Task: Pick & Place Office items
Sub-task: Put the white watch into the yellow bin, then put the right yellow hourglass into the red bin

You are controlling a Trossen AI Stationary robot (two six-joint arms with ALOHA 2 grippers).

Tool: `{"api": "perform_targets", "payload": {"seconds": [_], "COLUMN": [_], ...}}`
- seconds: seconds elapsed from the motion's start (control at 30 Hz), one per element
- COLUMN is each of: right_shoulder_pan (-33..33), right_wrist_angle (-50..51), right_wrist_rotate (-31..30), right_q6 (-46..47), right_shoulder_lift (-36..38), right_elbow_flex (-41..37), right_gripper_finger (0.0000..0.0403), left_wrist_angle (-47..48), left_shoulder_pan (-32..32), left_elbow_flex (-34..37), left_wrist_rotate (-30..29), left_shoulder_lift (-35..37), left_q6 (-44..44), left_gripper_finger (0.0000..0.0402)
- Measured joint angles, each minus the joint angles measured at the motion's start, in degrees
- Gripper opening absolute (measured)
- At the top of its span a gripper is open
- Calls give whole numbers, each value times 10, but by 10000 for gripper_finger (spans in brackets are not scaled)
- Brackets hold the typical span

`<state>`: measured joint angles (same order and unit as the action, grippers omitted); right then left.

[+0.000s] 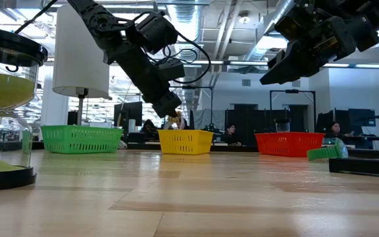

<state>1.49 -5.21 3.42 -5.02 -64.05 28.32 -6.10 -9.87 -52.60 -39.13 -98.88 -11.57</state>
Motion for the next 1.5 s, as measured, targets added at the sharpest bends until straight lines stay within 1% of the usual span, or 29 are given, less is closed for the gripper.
{"api": "perform_targets", "payload": {"seconds": [0.2, 0.33, 0.53, 0.7, 0.9, 1.17, 1.27, 1.5], "right_shoulder_pan": [0, 0, 0, 0, -1, -33, -41, -47], "right_wrist_angle": [0, 0, 0, 0, -4, -24, -24, -19], "right_wrist_rotate": [0, 0, 0, 0, -3, -7, -6, -5], "right_q6": [0, 0, 1, 1, 0, 16, 1, 1], "right_shoulder_lift": [0, 0, 0, 0, 0, 0, 0, 0], "right_elbow_flex": [0, 0, 0, 0, 0, 0, 0, 0], "right_gripper_finger": [0, 0, 0, 0, 0, 4, 24, 108], "left_wrist_angle": [-3, -4, -4, -6, -10, -18, -19, -22], "left_shoulder_pan": [0, 0, 0, 0, 2, 2, 2, 2], "left_elbow_flex": [0, 0, 0, 0, 0, 0, 0, 0], "left_wrist_rotate": [0, 0, 0, 0, 0, 0, 0, 0], "left_shoulder_lift": [0, 0, 0, 0, 0, 0, 0, 0], "left_q6": [1, 22, 31, 31, 30, 31, 31, 30], "left_gripper_finger": [96, 132, 162, 168, 163, 152, 148, 144]}}
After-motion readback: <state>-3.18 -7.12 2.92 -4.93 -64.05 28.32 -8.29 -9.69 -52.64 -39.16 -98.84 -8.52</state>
